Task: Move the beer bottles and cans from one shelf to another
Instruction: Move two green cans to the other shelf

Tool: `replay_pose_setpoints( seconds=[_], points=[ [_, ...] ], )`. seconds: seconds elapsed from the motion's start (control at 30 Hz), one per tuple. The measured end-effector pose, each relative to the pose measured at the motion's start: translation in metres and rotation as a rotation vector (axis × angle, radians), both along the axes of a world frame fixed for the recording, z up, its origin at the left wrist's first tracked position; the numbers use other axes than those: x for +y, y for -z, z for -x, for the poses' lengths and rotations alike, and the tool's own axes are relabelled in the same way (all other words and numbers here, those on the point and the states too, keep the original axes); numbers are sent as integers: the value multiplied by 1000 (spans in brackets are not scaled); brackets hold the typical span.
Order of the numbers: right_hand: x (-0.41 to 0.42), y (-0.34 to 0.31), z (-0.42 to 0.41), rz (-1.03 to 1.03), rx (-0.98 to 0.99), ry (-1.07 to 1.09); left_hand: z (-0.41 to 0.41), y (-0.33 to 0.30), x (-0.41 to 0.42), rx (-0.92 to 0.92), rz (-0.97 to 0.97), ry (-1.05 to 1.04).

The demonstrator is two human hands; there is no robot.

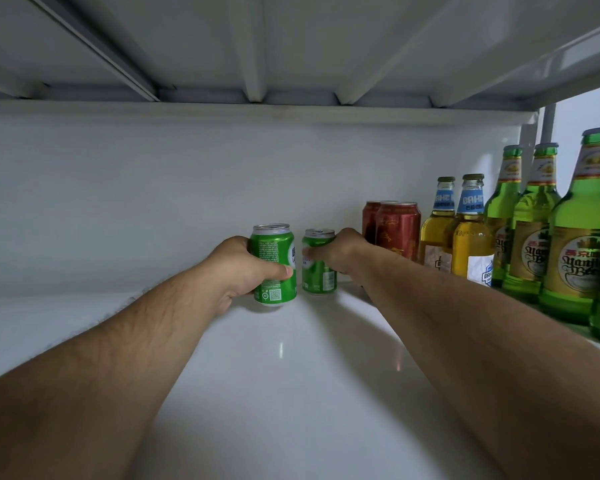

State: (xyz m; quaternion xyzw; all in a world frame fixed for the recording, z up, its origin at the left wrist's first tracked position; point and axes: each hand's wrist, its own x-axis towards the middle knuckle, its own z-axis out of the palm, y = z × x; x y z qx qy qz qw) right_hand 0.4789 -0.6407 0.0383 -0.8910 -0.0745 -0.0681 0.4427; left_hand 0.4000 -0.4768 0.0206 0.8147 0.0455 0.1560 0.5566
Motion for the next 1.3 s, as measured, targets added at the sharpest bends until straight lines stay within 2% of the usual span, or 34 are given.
replay_pose_setpoints(
  seconds=[0.27,0.7,1.07,1.3],
  points=[
    [-3,2,11,15,15,-42,-1,3,-1,-6,3,-6],
    [-43,-13,66,298,-62,-47,10,-3,-16,-7,5,19],
    [-66,1,66,312,-80,-166,-3,-4,-74,10,-72,1],
    [-75,9,64,233,-70,-224,-12,4,-84,45,-85,-23]
  ],
)
